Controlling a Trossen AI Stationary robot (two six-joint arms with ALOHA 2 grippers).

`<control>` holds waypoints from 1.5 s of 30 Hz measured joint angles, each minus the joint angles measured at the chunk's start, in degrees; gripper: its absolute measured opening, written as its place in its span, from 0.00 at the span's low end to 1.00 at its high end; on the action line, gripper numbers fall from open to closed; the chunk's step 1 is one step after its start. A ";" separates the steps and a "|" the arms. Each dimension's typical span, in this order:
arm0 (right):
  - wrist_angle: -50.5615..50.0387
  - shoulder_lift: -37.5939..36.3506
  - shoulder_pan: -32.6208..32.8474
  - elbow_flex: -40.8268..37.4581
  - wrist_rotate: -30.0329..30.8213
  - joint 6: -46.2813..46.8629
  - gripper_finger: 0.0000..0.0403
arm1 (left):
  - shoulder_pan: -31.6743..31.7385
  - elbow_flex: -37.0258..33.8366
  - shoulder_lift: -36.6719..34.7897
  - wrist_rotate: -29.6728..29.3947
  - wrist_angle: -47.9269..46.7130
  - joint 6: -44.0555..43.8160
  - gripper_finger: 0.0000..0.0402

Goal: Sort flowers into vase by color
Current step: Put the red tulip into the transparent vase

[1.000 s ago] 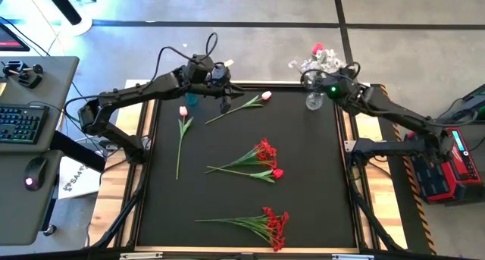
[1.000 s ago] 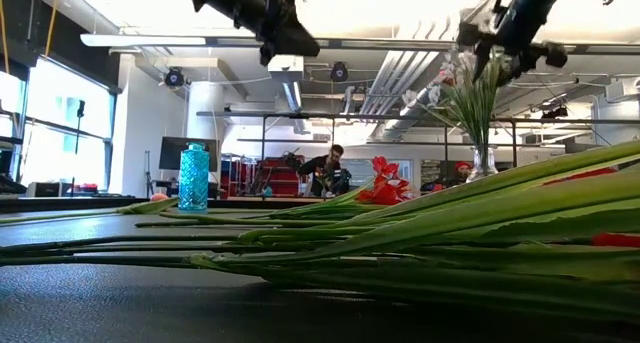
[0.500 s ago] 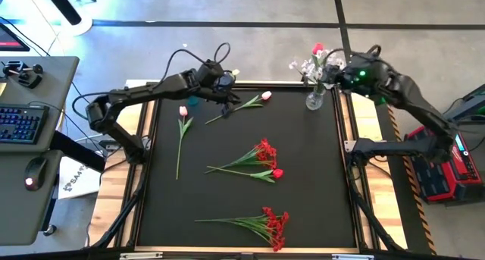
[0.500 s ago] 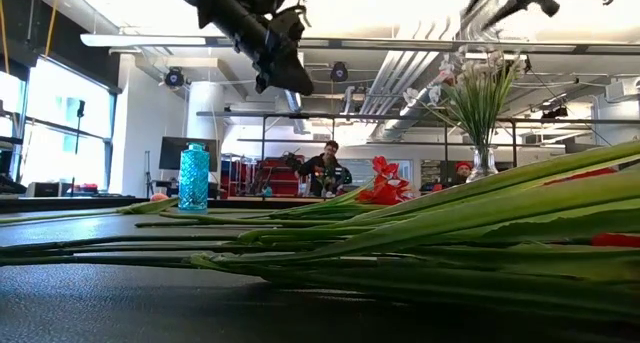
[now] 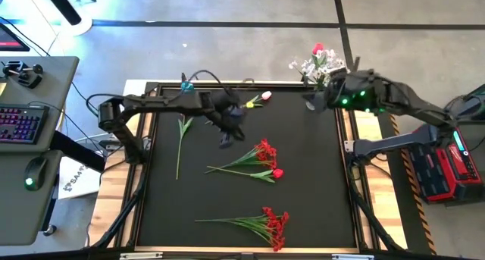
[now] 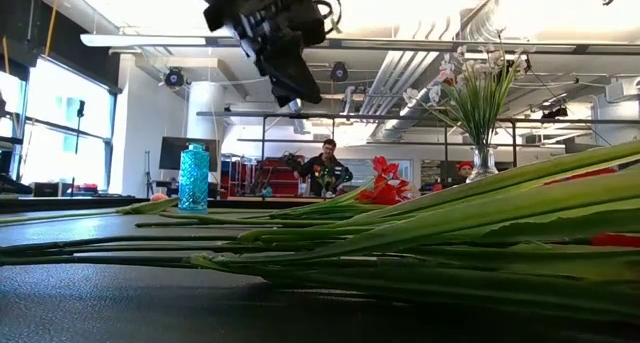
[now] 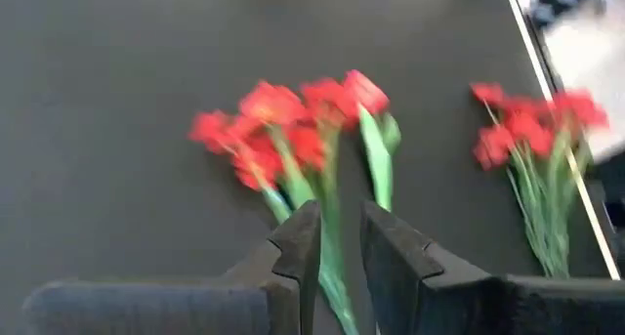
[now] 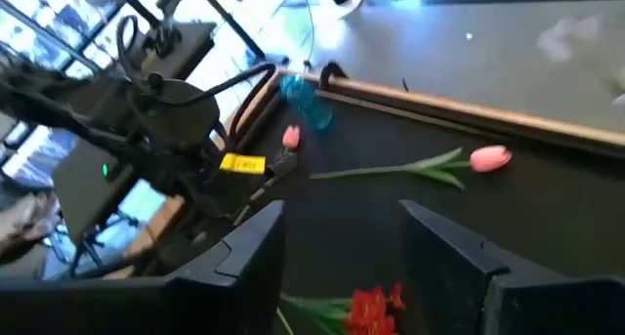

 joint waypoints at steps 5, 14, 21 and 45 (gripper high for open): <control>0.07 4.05 5.65 -0.55 2.62 3.01 0.46 | -3.96 0.00 0.00 -2.93 -3.42 0.15 0.15; -0.66 13.38 13.10 -0.61 2.23 11.66 0.46 | -10.87 -4.45 0.46 -3.08 -0.53 -0.13 0.15; -16.24 19.63 20.61 -0.64 -3.01 18.80 0.46 | -15.64 -12.95 0.48 -6.18 14.33 -3.47 0.15; -22.54 35.99 40.31 -0.66 -2.76 24.28 0.46 | -21.81 -15.45 14.52 -21.87 29.79 -15.23 0.16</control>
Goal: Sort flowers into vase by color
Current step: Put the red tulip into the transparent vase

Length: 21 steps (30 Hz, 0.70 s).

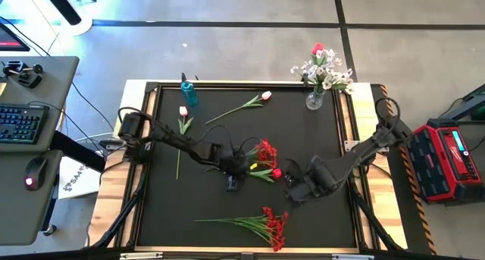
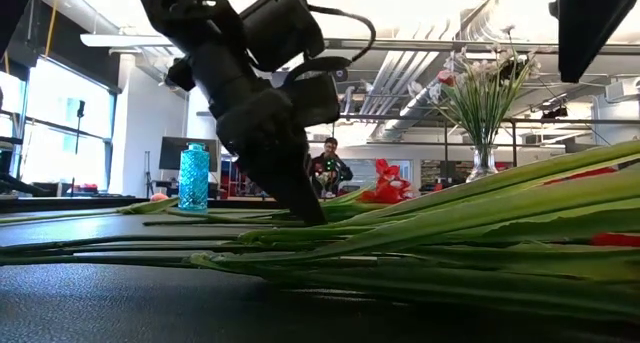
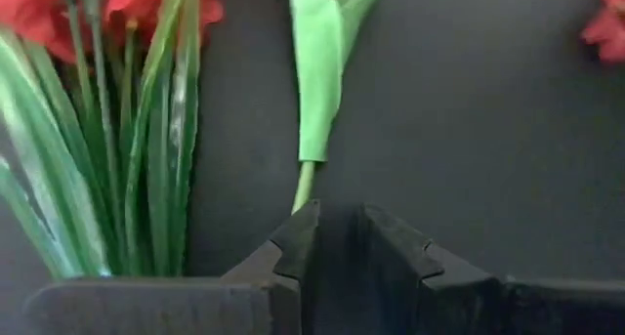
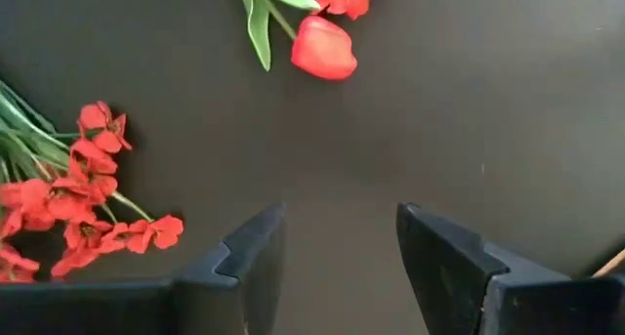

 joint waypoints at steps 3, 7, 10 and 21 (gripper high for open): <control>1.80 0.91 1.08 0.02 1.45 2.02 0.46 | -0.69 0.06 0.08 -2.54 -0.45 -1.59 0.16; 5.37 1.56 2.06 0.02 2.28 2.41 0.46 | -1.67 -0.01 -1.35 -3.42 -1.63 -3.08 0.16; 6.11 1.70 2.42 0.02 2.79 2.45 0.46 | -2.63 0.00 -3.07 -5.24 -1.44 -3.06 0.16; 9.55 3.66 2.47 0.02 3.32 4.12 0.46 | -1.25 -0.07 -2.81 -8.25 -3.50 -1.52 0.28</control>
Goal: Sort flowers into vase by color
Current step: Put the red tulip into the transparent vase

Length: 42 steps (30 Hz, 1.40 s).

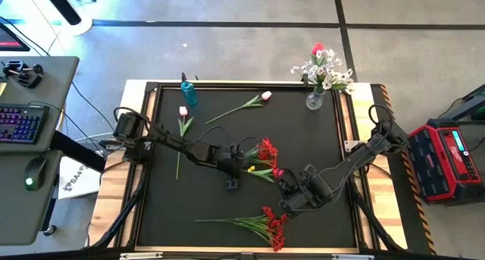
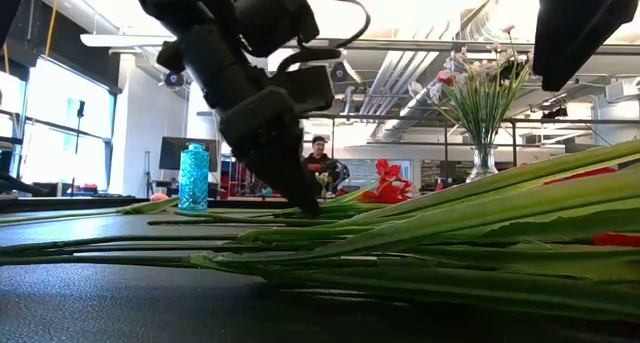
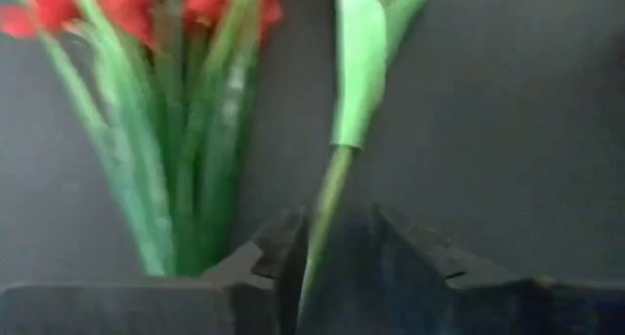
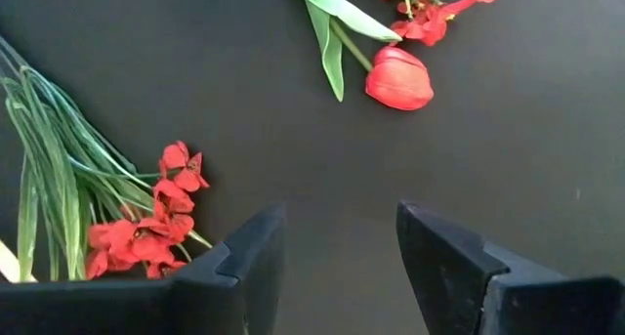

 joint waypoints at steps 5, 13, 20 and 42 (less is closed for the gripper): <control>0.51 1.03 -0.02 0.00 0.01 0.02 0.46 | 1.89 0.11 -0.02 1.59 -1.04 3.20 0.37; 0.50 1.27 -1.63 0.00 0.92 0.98 0.46 | 3.82 0.11 0.83 6.22 -2.88 7.05 0.33; -0.17 1.27 -3.70 0.00 1.42 0.90 0.46 | 3.54 0.13 0.83 6.84 -4.66 10.46 0.20; 5.34 1.05 -7.81 7.90 -1.01 -15.31 0.39 | 4.09 -0.07 -2.55 26.72 -4.99 -2.32 0.00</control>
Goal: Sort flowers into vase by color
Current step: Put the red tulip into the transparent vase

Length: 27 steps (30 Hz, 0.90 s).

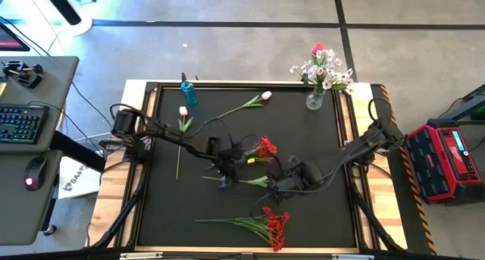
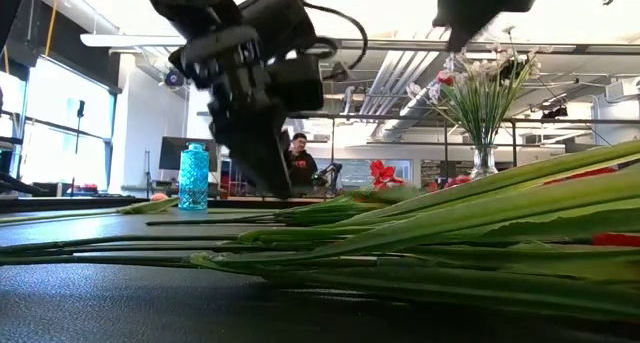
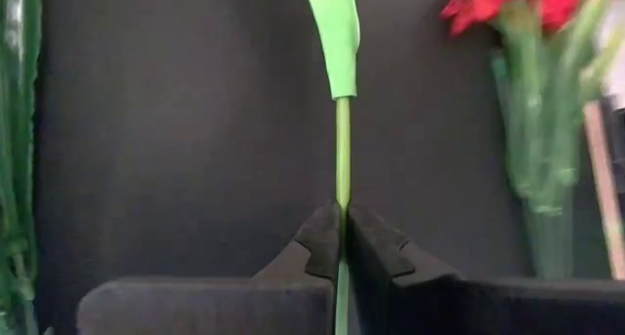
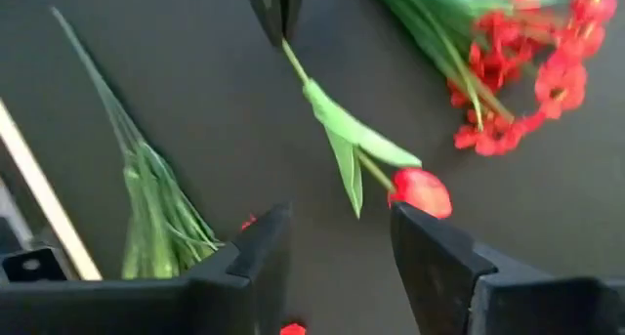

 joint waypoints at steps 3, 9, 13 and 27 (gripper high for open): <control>-3.08 0.00 -0.27 3.60 2.38 -0.92 0.37 | 0.32 0.00 -3.06 0.40 1.18 -1.49 0.00; -11.52 -0.04 -0.25 11.57 10.53 -1.95 0.36 | 2.61 0.07 -10.17 -0.99 5.53 -4.28 0.00; -15.25 -0.06 -0.25 16.40 13.34 -3.48 0.36 | 4.72 0.11 -14.70 -3.08 7.04 -5.19 0.00; -21.39 -0.07 -1.42 17.90 15.66 -2.99 0.36 | 9.90 0.12 -22.57 -3.34 18.04 -8.43 0.00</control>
